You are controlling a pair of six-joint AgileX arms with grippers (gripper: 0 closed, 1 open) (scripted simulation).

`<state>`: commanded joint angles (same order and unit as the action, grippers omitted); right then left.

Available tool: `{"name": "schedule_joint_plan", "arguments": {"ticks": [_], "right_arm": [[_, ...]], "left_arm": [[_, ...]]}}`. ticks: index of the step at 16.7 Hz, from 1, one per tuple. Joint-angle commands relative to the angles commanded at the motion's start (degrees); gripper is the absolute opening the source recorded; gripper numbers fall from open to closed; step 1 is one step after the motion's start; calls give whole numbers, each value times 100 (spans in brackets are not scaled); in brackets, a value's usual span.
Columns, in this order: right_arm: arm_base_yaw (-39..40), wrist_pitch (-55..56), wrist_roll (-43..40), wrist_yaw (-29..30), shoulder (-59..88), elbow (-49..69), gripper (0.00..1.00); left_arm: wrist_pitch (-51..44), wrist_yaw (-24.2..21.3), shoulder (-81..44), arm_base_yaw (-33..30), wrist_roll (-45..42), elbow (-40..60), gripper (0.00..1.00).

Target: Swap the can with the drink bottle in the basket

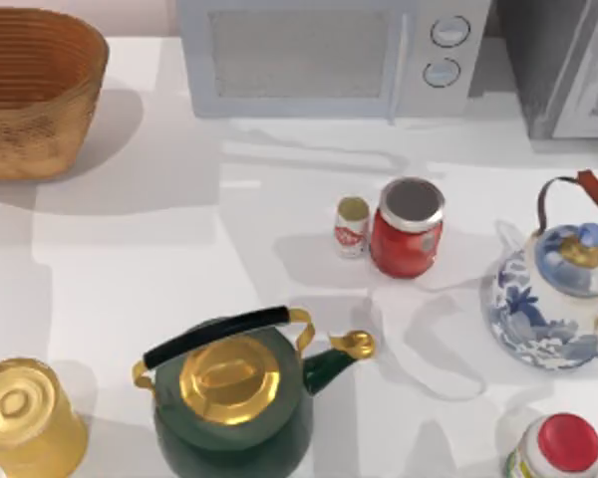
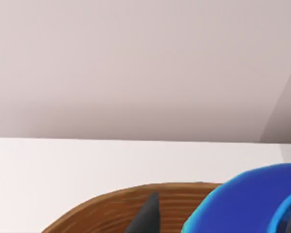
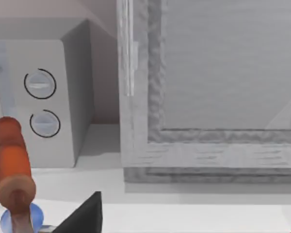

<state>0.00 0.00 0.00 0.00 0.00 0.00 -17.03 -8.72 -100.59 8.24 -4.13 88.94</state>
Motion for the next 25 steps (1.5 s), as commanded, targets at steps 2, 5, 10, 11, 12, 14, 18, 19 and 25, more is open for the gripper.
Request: {"name": "schedule_joint_plan", "arguments": {"ticks": [2,5,10,11,12,14,18,19,25], "right_arm": [[0,0,0,0,0,0,100],[0,0,0,0,0,0,100],[0,0,0,0,0,0,100],[0,0,0,0,0,0,100],[0,0,0,0,0,0,100],[0,0,0,0,0,0,100],[0,0,0,0,0,0,100],[0,0,0,0,0,0,100],[0,0,0,0,0,0,100]], "left_arm": [[296,33,-292,-50,23,-4,0],[598,70,-583,-103,42,-11,0],[608,71,-592,-105,43,-11,8],[608,71,-592,-105,43,-11,15],[608,71,-592,-105,43,-11,23],[608,71,-592,-105,43,-11,38],[608,71,-592,-105,43,-11,68],[608,71,-592,-105,43,-11,75],[608,71,-592,-105,43,-11,100]]}}
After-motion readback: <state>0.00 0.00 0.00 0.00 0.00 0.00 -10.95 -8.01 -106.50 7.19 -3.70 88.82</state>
